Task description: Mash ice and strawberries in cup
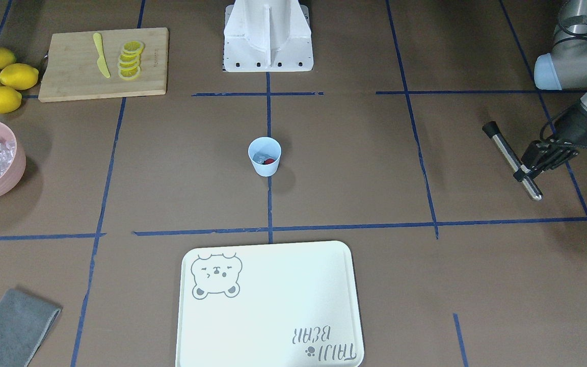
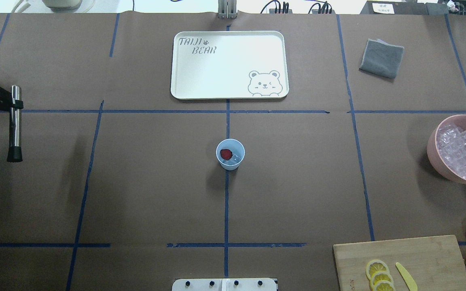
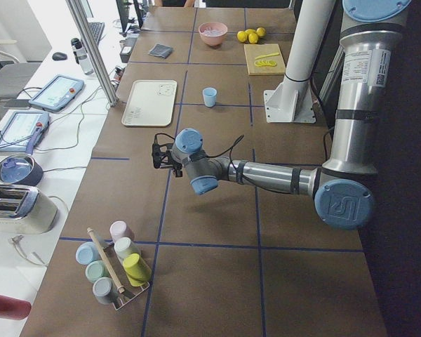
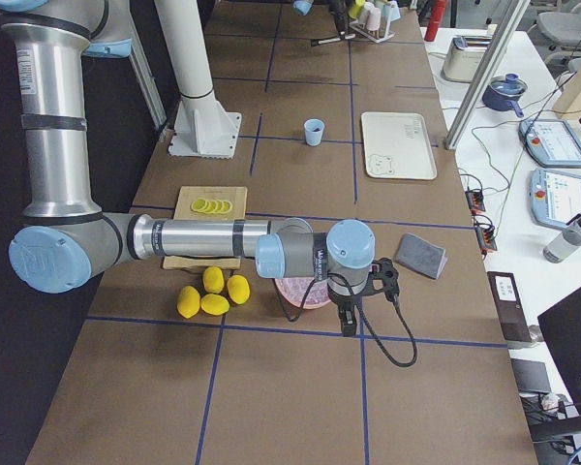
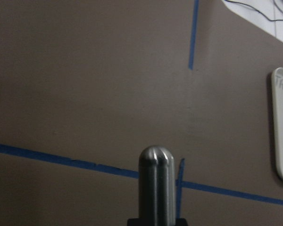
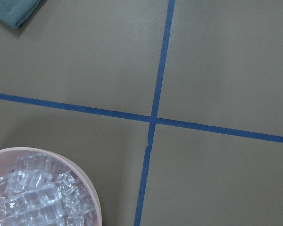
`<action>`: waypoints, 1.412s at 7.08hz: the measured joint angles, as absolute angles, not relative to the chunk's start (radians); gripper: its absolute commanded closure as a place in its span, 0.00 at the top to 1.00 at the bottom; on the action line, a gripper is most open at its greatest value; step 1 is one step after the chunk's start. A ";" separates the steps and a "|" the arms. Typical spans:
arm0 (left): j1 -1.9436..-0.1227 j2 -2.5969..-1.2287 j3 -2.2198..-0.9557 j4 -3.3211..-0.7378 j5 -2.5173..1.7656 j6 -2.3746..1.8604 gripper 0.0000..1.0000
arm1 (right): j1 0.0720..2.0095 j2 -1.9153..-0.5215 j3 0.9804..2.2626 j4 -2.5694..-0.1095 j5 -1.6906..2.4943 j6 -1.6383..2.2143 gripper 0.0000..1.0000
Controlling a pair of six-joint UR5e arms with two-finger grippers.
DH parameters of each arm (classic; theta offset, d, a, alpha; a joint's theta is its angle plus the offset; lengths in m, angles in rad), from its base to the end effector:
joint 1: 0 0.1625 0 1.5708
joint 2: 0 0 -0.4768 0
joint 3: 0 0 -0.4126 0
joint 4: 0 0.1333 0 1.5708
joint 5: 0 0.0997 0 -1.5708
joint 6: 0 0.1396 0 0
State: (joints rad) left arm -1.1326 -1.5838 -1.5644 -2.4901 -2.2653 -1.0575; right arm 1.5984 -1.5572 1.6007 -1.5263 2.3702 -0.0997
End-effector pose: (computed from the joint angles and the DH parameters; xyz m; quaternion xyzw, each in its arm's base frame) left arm 0.1997 -0.5298 0.6213 0.1008 0.5088 -0.1116 0.8476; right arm 0.0477 -0.5254 0.7095 0.0652 -0.3854 -0.0503 0.9191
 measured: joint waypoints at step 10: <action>-1.124 -1.466 -1.478 -2.386 -2.067 -0.714 0.00 | 1.598 -1.552 1.600 -1.526 2.370 -0.101 0.99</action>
State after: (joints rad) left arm -1.1244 -1.4660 -1.4778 -2.3857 -2.0668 -0.7141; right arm 1.5984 -1.5522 1.5999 -1.5263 2.3703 -0.1009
